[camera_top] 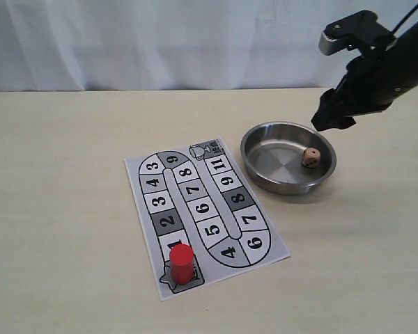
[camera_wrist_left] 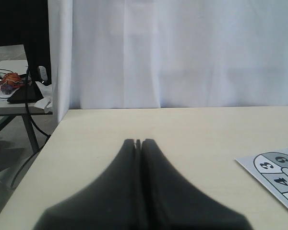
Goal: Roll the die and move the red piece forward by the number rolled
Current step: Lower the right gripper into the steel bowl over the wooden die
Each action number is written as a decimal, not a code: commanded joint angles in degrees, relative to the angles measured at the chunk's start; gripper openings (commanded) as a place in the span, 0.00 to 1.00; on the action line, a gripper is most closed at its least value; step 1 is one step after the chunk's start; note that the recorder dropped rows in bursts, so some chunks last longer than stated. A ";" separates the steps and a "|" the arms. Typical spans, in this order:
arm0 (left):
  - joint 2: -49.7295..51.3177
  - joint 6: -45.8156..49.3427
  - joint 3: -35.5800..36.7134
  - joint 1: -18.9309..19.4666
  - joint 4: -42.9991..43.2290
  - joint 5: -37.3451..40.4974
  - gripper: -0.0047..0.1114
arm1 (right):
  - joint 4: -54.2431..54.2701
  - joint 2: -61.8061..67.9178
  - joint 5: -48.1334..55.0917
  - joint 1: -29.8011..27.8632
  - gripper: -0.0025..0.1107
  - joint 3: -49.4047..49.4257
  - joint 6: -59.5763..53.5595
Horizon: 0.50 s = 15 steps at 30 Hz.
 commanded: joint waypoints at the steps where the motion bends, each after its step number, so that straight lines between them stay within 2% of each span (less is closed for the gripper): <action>1: -0.06 -0.12 -0.30 -0.01 -0.06 -0.69 0.04 | -1.50 7.53 7.46 0.35 0.63 -8.09 -2.09; 7: -0.06 -0.12 -0.30 -0.01 -0.06 -0.55 0.04 | -4.01 15.53 11.30 0.35 0.63 -16.01 -7.67; 15: -0.06 -0.12 -0.30 -0.01 -0.06 -0.55 0.04 | -1.61 20.49 8.21 0.35 0.63 -16.72 -26.88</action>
